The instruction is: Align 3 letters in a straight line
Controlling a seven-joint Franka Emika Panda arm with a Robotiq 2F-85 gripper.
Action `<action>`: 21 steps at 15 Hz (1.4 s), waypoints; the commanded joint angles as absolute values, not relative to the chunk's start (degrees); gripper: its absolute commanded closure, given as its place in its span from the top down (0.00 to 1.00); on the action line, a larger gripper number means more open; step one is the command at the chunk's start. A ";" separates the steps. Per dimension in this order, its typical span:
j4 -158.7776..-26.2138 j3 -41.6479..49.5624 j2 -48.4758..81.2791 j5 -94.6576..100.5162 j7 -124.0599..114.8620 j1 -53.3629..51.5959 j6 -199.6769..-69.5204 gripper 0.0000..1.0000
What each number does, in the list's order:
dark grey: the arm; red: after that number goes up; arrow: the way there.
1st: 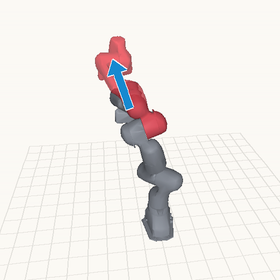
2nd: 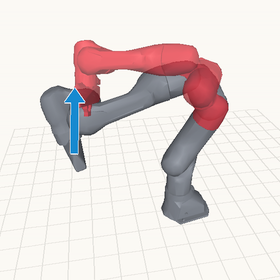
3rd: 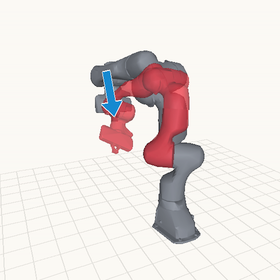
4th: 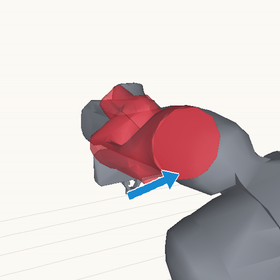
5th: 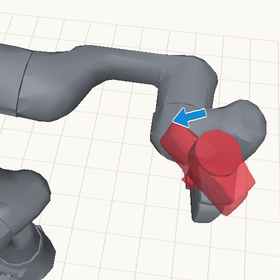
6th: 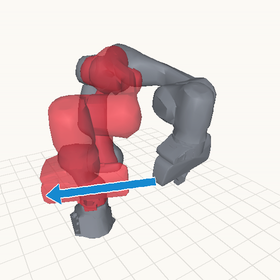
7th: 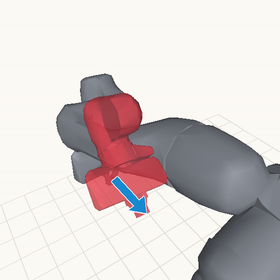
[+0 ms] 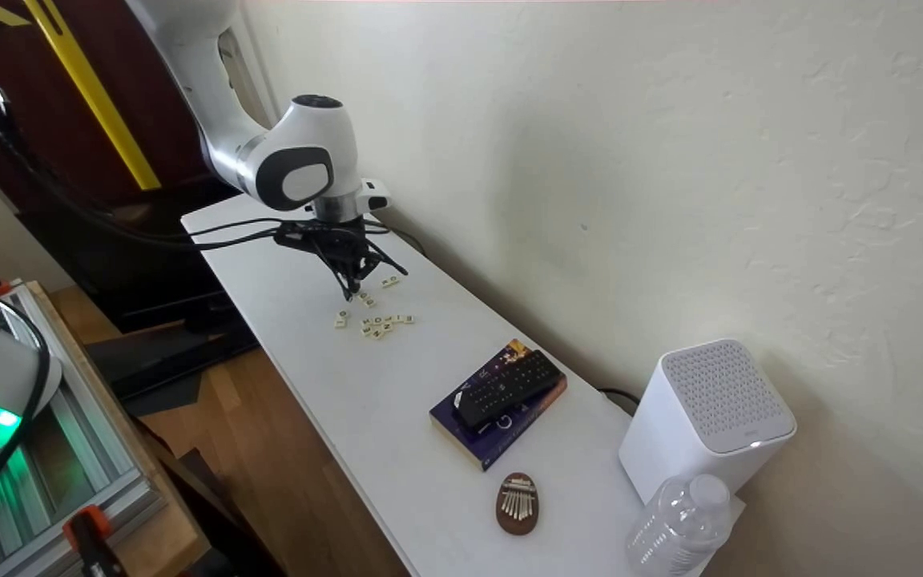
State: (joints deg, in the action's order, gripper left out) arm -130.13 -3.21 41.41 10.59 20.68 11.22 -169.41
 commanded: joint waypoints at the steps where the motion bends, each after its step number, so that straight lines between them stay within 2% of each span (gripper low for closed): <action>1: -128.00 -1.59 42.94 12.83 21.74 9.37 -167.74 0.00; 21: -127.36 2.52 42.70 17.72 23.43 5.63 -165.28 0.00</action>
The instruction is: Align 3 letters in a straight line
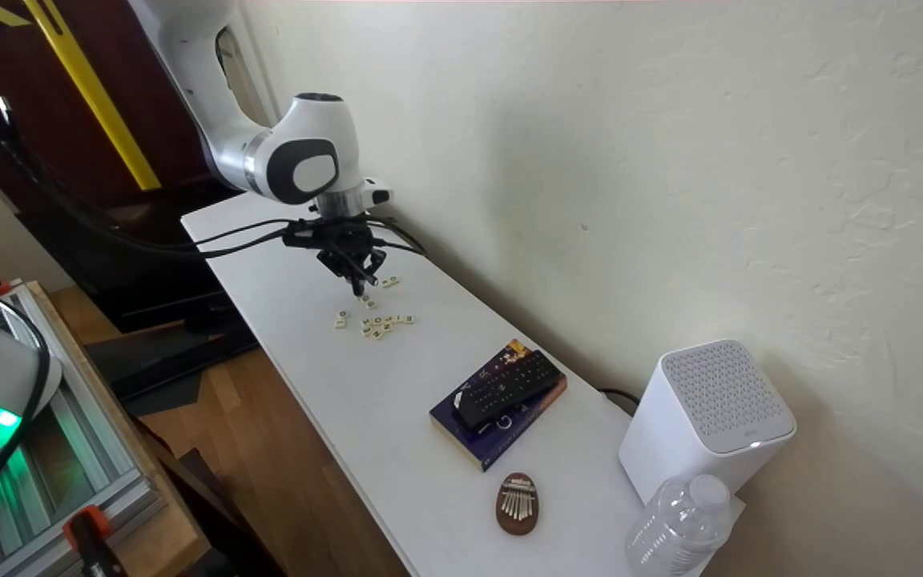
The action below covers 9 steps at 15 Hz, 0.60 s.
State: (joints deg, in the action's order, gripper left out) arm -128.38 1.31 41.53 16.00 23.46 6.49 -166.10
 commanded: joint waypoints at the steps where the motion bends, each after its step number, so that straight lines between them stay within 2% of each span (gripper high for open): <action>1: -127.35 2.54 42.72 17.70 23.44 5.66 -165.30 0.00; 9: -130.85 0.45 39.30 17.07 25.19 8.09 -166.51 0.00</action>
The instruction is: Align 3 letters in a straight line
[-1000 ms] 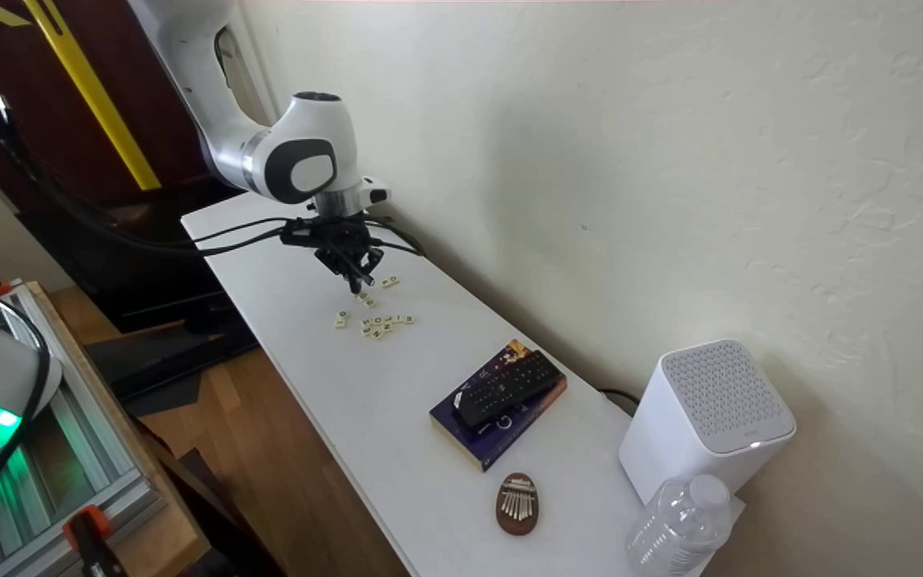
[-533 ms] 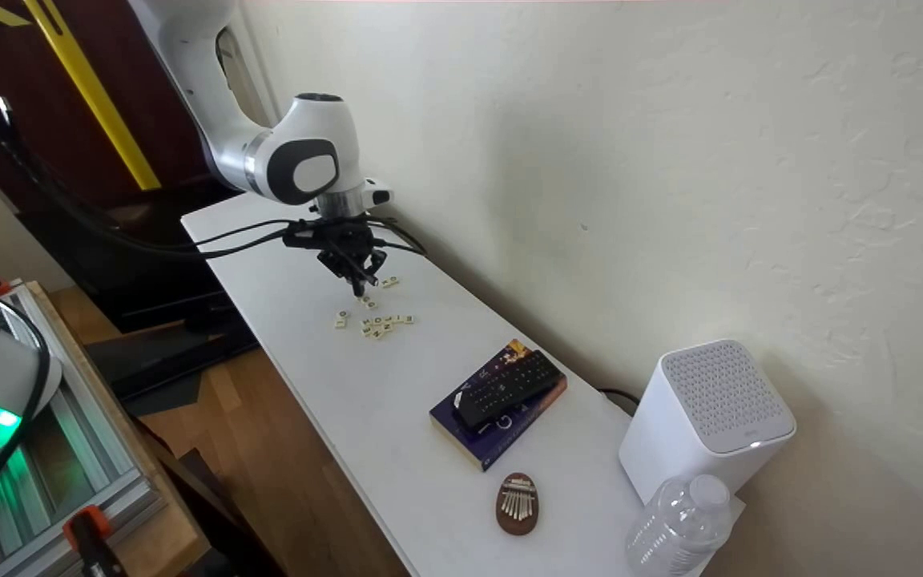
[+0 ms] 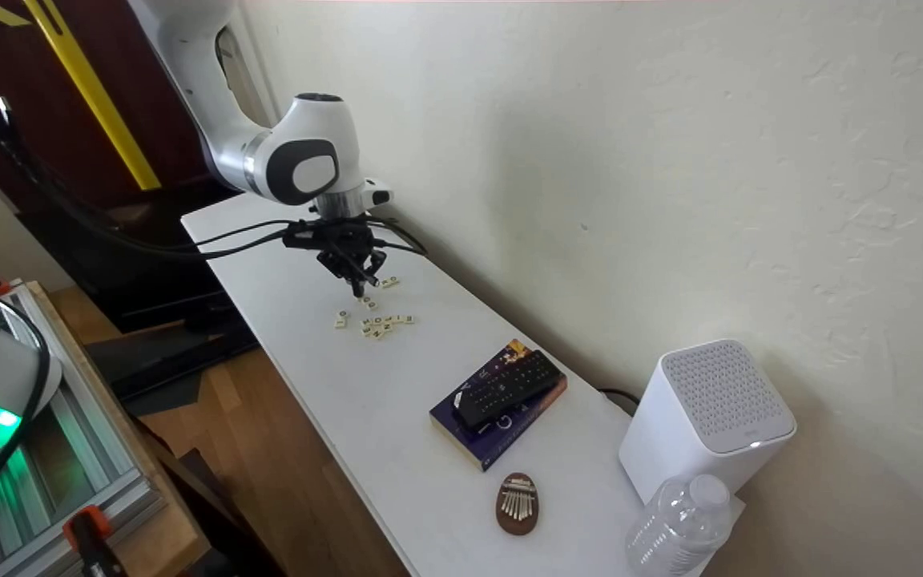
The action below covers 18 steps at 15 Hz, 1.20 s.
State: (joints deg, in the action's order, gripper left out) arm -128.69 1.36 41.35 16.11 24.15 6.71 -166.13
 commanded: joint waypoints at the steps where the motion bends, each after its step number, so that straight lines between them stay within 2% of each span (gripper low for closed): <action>1: -131.31 0.45 38.83 17.03 25.15 8.17 -166.72 0.00; 11: -135.53 1.13 35.04 15.62 22.35 8.40 -170.63 0.00; 18: -138.89 -2.15 33.31 8.69 15.91 13.37 -174.32 0.00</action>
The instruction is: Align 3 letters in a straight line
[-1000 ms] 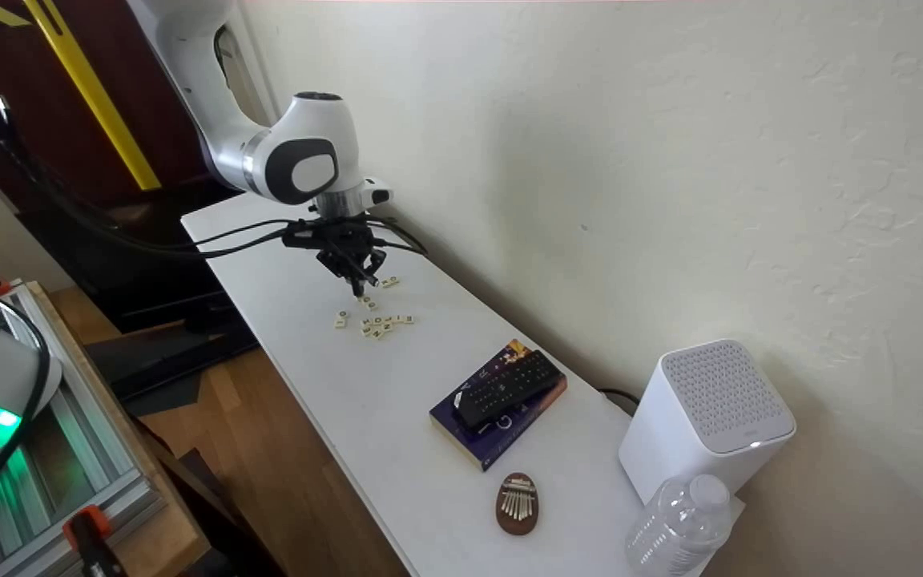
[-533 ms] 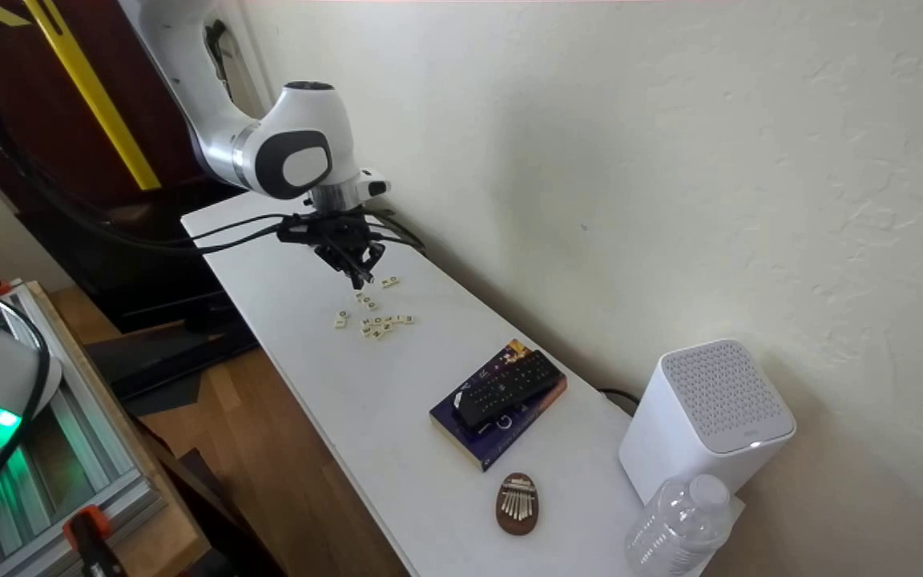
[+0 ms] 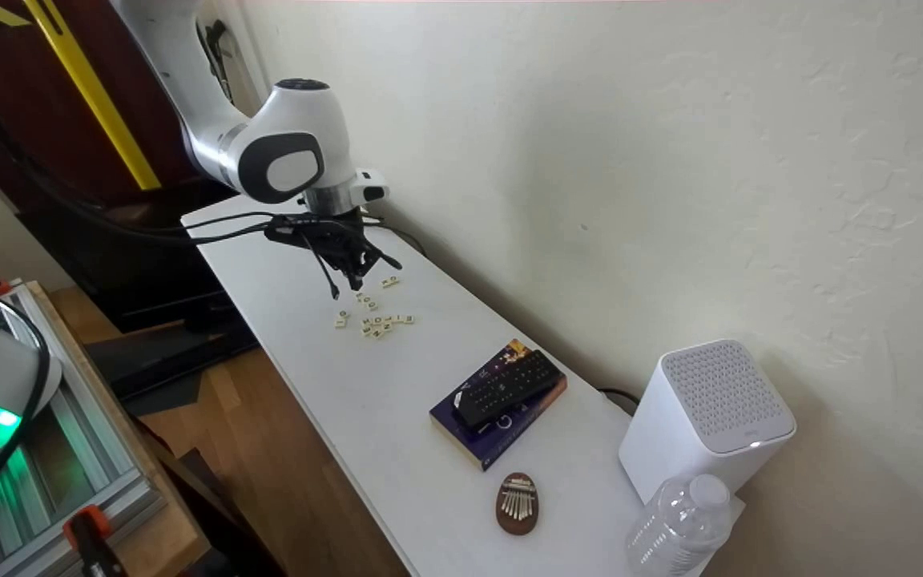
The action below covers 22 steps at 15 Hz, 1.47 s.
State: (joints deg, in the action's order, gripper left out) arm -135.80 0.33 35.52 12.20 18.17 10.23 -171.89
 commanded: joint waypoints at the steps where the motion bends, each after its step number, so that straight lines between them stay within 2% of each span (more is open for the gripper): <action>1: -139.47 -2.48 32.94 7.72 15.00 13.86 -175.21 0.00; 3: -139.87 -3.48 32.90 5.95 13.54 15.30 -176.75 0.00; 4: -140.26 -3.82 32.69 5.24 12.69 15.82 -177.60 0.26; 5: -140.44 -3.79 32.59 4.70 11.73 15.92 -178.06 0.27; 15: -142.10 -2.59 30.14 3.20 6.16 15.01 -178.59 0.95; 17: -142.39 -2.62 29.77 3.13 5.79 15.09 -178.45 1.00; 22: -143.18 -2.57 28.66 2.83 5.44 14.97 -177.84 1.00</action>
State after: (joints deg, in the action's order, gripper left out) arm -140.97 -2.54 31.12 4.61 5.82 15.34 -177.89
